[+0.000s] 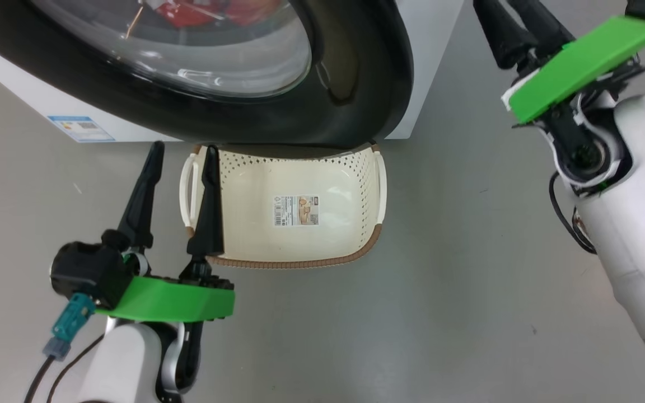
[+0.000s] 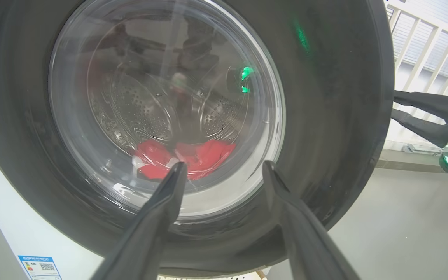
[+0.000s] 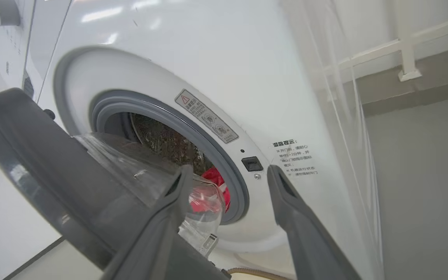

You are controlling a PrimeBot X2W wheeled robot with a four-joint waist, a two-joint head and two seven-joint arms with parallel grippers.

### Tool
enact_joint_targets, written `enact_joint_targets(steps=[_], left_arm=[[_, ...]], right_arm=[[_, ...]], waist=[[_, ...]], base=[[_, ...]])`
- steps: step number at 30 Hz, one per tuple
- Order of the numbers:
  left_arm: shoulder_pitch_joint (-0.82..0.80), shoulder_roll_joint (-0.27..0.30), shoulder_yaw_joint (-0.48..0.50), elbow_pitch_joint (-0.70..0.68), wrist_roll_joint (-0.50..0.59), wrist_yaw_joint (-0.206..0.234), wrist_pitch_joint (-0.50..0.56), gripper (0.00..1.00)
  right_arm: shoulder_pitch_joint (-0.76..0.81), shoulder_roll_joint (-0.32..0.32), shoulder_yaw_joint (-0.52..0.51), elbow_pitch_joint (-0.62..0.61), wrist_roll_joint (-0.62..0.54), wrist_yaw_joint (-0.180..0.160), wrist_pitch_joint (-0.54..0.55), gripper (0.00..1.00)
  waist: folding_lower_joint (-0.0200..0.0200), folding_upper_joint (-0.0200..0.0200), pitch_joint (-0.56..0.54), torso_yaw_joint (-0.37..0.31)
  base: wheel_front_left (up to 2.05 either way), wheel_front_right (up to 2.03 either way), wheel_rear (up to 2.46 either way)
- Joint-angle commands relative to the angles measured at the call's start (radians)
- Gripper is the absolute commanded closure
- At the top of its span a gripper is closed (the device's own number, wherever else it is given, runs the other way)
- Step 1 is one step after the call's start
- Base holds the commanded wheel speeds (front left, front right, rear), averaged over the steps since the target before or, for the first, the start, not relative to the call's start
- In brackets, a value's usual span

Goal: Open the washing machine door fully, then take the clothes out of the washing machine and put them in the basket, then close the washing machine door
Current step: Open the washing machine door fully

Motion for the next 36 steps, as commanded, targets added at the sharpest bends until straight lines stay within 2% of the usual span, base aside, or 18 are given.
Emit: enact_joint_targets(steps=[1,5,8,13,14,21,27,36], left_arm=[[0.018,0.02,0.038,-0.024,0.013,-0.001,-0.005,0.0],[0.031,0.02,0.054,-0.036,0.004,-0.008,-0.005,0.0],[0.04,0.02,0.065,-0.04,0.002,-0.01,-0.005,0.0],[0.054,0.02,0.079,-0.057,0.006,-0.01,-0.005,0.0],[0.054,0.02,0.079,-0.057,0.006,-0.01,-0.005,0.0],[0.071,0.019,0.094,-0.074,0.017,-0.008,-0.005,0.0],[0.073,0.019,0.101,-0.088,0.02,-0.003,-0.005,0.0],[0.08,0.019,0.109,-0.098,0.032,0.0,-0.005,0.0]], right_arm=[[0.026,0.001,0.022,-0.028,-0.05,0.008,-0.052,0.0],[0.058,-0.011,0.043,-0.011,-0.188,0.008,-0.204,0.0],[0.084,-0.007,0.019,0.012,-0.302,0.008,-0.28,0.0],[0.15,0.032,-0.069,-0.006,-0.489,0.008,-0.313,0.0],[0.15,0.032,-0.069,-0.006,-0.489,0.008,-0.313,0.0],[0.281,0.104,-0.163,-0.145,-0.708,0.008,-0.316,0.0],[0.385,0.144,-0.217,-0.243,-0.807,0.008,-0.317,0.0],[0.497,0.163,-0.244,-0.315,-0.853,0.008,-0.317,0.0]], waist=[[0.0,0.0,-0.007,-0.008],[0.0,0.0,-0.017,-0.024],[0.0,0.0,-0.023,-0.036],[0.0,0.0,-0.03,-0.052],[0.0,0.0,-0.03,-0.052],[0.0,0.0,-0.034,-0.067],[0.0,0.0,-0.025,-0.07],[0.0,0.0,-0.023,-0.075]], base=[[0.0,0.0,0.0],[0.0,0.0,0.0],[0.0,0.0,0.0],[0.0,0.0,0.0],[0.0,0.0,0.0],[0.0,0.0,0.0],[0.0,0.0,0.0],[0.0,0.0,0.0]])
